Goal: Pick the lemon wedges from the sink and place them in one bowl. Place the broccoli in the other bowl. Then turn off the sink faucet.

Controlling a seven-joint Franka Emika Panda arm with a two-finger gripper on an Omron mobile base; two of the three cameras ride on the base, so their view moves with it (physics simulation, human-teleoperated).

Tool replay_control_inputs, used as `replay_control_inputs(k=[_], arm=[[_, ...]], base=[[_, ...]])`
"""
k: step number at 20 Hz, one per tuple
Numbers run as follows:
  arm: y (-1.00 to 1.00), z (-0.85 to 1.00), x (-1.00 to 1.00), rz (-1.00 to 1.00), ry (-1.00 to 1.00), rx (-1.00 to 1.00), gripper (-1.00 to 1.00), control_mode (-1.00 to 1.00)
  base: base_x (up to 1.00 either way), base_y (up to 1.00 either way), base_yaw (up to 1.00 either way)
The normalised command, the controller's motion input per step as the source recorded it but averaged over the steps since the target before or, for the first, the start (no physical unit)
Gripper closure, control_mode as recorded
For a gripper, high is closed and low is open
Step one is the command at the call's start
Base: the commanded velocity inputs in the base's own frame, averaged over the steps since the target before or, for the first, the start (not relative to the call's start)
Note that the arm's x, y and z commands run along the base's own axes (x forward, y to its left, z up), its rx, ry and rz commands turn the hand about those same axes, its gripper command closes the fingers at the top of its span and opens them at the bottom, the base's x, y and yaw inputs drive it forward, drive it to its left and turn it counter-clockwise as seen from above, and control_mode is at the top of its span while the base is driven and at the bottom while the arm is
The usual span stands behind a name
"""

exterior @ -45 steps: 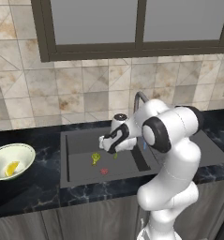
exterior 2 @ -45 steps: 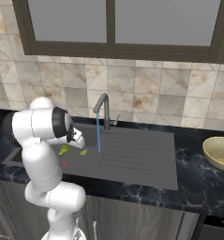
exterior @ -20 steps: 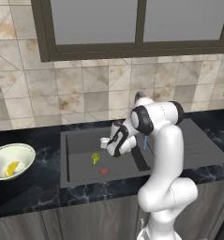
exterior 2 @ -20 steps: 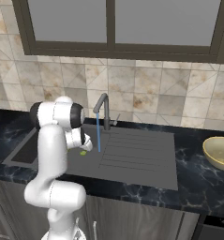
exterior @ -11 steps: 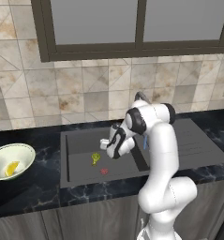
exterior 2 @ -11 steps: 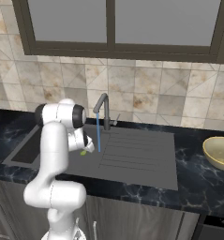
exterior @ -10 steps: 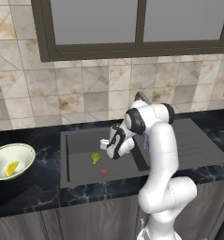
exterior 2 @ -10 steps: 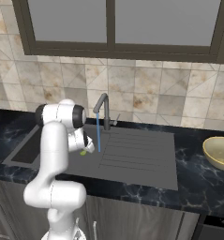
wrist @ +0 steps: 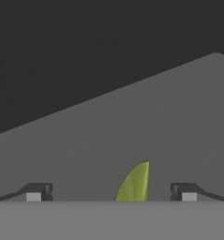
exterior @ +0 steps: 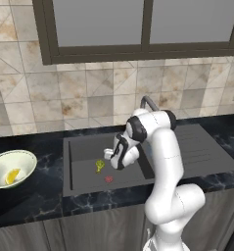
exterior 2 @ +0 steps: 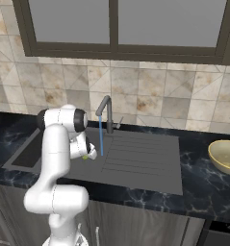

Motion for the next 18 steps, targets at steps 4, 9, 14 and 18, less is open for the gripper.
replay_control_inputs(k=[4,9,14,18], arm=[[0.0,-0.26,0.1,0.0,0.0,0.0,-1.0,-1.0],[0.0,-0.34,0.09,0.0,0.0,0.0,1.0,-1.0],[-0.02,-0.16,0.0,0.0,0.0,0.0,1.0,-1.0],[-0.01,-0.02,0.0,0.0,0.0,0.0,1.0,-1.0]], base=[[0.0,0.0,0.0],[0.0,0.0,0.0],[0.0,0.0,0.0],[0.0,0.0,0.0]])
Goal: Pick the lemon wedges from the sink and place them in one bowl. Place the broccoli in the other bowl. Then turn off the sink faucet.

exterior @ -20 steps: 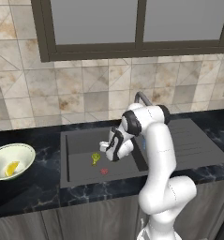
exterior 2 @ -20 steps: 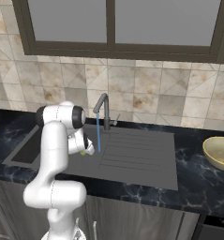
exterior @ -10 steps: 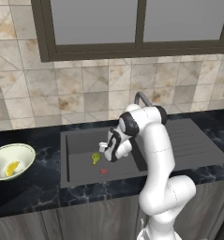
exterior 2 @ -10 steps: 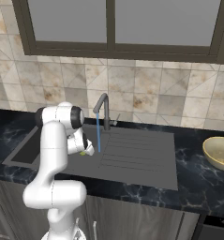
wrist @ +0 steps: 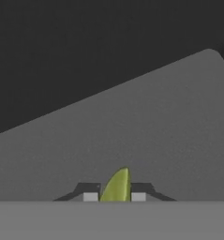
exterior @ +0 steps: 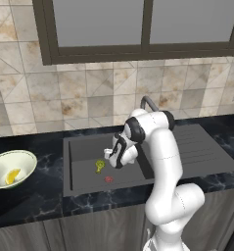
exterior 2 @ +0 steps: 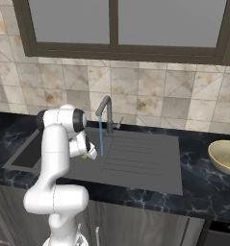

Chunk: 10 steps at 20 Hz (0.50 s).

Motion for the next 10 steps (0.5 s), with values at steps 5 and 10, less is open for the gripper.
replay_control_inputs(k=[5,10], arm=[[0.0,0.0,0.0,0.0,0.0,0.0,1.0,-1.0],[0.0,0.07,0.0,0.0,0.0,0.0,1.0,-1.0]], base=[[0.0,0.0,0.0],[0.0,0.0,0.0]])
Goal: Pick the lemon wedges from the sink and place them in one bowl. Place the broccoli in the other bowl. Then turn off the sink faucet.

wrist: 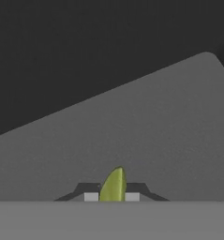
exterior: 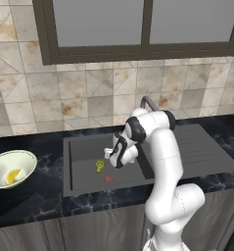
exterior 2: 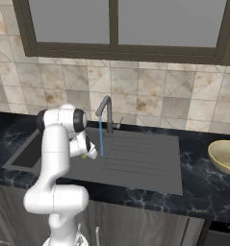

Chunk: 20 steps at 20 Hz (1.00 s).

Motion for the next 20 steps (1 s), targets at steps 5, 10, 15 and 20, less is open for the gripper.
replay_control_inputs(k=[5,10,15,20], arm=[[0.0,0.37,-0.01,0.0,0.0,0.0,1.0,-1.0],[0.0,0.58,-0.12,0.0,0.0,0.0,1.0,-1.0],[0.13,0.59,-0.08,0.0,-0.02,0.0,1.0,-1.0],[0.25,0.6,-0.17,0.0,-0.11,-0.01,1.0,-1.0]], base=[[0.0,0.0,0.0],[0.0,0.0,0.0],[0.0,0.0,0.0],[0.0,0.0,0.0]])
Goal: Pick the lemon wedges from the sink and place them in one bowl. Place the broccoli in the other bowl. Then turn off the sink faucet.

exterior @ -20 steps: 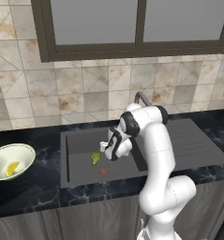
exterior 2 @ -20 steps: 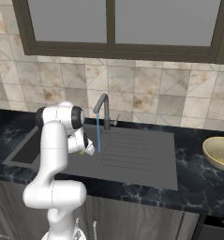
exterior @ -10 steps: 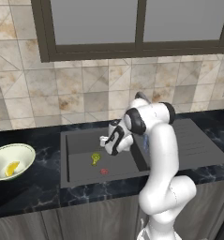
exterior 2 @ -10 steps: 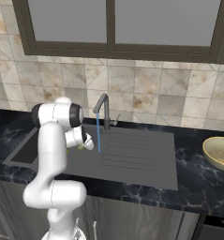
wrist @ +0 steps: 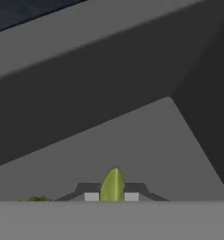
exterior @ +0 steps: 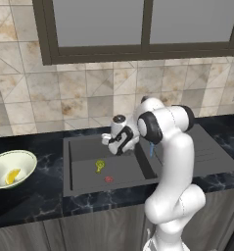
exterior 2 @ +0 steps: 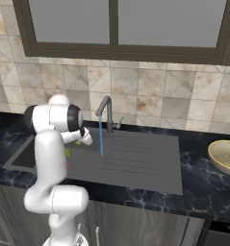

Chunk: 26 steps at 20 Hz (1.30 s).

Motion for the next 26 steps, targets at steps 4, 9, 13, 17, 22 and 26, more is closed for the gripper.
replay_control_inputs(k=[4,9,13,17,22,26], arm=[[0.34,0.57,-0.28,0.0,-0.15,-0.02,1.0,-1.0],[0.36,0.52,-0.36,0.0,-0.03,-0.01,1.0,-1.0],[0.36,0.52,-0.4,0.01,0.0,0.0,1.0,-1.0],[0.3,0.65,-0.33,0.01,0.0,0.0,1.0,-1.0],[0.26,0.69,-0.22,0.02,0.0,0.0,1.0,-1.0],[0.2,0.64,-0.14,0.01,0.01,0.0,1.0,-1.0]], base=[[0.0,0.0,0.0],[0.0,0.0,0.0],[0.0,0.0,0.0],[0.0,0.0,0.0],[0.0,0.0,0.0],[0.0,0.0,0.0]])
